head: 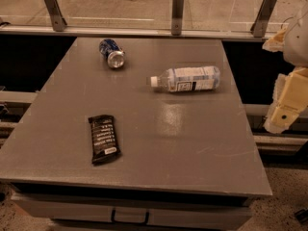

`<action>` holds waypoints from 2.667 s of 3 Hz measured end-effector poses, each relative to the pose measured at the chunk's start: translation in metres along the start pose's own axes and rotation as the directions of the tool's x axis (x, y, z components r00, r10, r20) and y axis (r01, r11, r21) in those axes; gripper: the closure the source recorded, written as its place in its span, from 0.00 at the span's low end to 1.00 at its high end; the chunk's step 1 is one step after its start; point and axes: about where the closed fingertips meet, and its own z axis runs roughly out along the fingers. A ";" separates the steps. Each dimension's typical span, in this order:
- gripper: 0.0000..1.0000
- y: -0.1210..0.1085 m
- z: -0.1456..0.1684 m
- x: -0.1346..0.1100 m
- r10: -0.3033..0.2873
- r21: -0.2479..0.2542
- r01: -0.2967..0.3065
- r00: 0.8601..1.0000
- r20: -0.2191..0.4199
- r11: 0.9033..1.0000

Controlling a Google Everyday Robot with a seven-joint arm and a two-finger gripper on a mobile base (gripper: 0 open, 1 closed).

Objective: Move rxbar chocolate near pepsi can

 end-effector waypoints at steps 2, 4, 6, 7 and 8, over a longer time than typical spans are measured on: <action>0.00 -0.001 0.004 -0.004 -0.031 0.004 0.031 0.999 0.019 1.000; 0.00 0.015 0.069 -0.102 -0.269 -0.058 0.290 0.934 0.235 0.955; 0.00 0.040 0.095 -0.172 -0.351 -0.066 0.396 0.870 0.347 0.916; 0.00 0.038 0.095 -0.168 -0.312 -0.077 0.365 0.872 0.376 0.928; 0.00 0.045 0.117 -0.198 -0.263 -0.104 0.340 0.857 0.443 0.935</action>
Offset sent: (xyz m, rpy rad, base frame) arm 0.0077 0.0082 -0.0122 0.0193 -0.0089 0.0812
